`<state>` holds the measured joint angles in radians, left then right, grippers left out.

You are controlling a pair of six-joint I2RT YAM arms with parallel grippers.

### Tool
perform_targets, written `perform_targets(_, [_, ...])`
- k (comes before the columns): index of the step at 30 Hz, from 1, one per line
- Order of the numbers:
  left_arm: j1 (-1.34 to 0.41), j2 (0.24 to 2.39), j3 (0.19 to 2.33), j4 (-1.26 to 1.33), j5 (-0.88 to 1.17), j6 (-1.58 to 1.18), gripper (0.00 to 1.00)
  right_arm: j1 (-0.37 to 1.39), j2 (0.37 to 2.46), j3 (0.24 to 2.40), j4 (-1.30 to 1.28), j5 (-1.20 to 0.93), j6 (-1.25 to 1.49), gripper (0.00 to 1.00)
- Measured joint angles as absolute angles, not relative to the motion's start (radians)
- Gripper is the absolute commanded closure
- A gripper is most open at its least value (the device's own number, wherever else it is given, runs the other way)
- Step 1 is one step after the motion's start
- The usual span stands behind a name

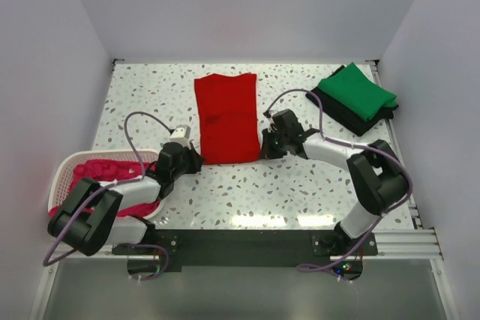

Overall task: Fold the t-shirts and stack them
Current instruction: Fold the tshirt

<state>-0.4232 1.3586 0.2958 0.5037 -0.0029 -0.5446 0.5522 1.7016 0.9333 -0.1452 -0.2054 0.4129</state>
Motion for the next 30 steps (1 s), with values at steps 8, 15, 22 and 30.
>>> perform_targets(8, [-0.534,1.044,0.279,0.311,-0.043,-0.585,1.0,0.654,1.431,0.852,-0.204,-0.146,0.433,1.0])
perform_targets(15, [-0.587,0.715,0.285,0.105,-0.086,-0.61,1.0,0.74,1.197,0.84,-0.307,-0.068,0.456,1.0])
perform_targets(22, [-0.596,0.63,0.361,-0.028,-0.113,-0.607,1.0,0.741,1.081,0.853,-0.378,0.015,0.463,1.0])
perform_targets(30, [-0.597,0.783,0.376,0.056,-0.118,-0.595,1.0,0.73,1.202,0.979,-0.396,0.117,0.45,1.0])
